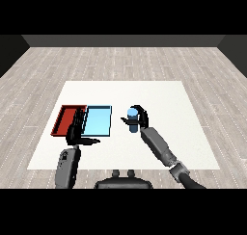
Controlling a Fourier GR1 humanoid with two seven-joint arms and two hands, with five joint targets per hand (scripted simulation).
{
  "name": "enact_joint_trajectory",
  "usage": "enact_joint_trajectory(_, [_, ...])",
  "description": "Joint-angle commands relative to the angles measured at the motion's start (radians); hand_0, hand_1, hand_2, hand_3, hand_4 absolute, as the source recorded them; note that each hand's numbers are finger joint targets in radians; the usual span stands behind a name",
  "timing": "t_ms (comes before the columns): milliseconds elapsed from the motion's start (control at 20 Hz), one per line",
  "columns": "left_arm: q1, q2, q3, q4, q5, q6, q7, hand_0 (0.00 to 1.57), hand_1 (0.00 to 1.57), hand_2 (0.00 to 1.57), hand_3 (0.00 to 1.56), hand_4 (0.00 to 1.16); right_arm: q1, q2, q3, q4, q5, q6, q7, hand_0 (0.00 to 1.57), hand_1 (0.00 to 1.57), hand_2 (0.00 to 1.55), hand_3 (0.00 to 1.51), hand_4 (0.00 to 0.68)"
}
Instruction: Pick the blue can and put it in the blue box
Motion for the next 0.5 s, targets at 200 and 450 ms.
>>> enact_joint_trajectory(200, [-0.066, -0.02, -0.071, 0.059, -0.038, -0.004, 0.077, 0.0, 0.0, 0.0, 0.0, 0.0, 0.042, -0.122, 0.061, -0.331, 0.118, -0.052, 0.164, 1.44, 1.44, 1.45, 1.4, 0.615])
enact_joint_trajectory(450, [-0.034, -0.044, -0.156, 0.066, -0.067, 0.055, 0.096, 0.0, 0.0, 0.0, 0.0, 0.0, 0.099, -0.13, 0.048, -0.408, 0.21, -0.037, 0.21, 1.42, 1.42, 1.44, 1.41, 0.622])
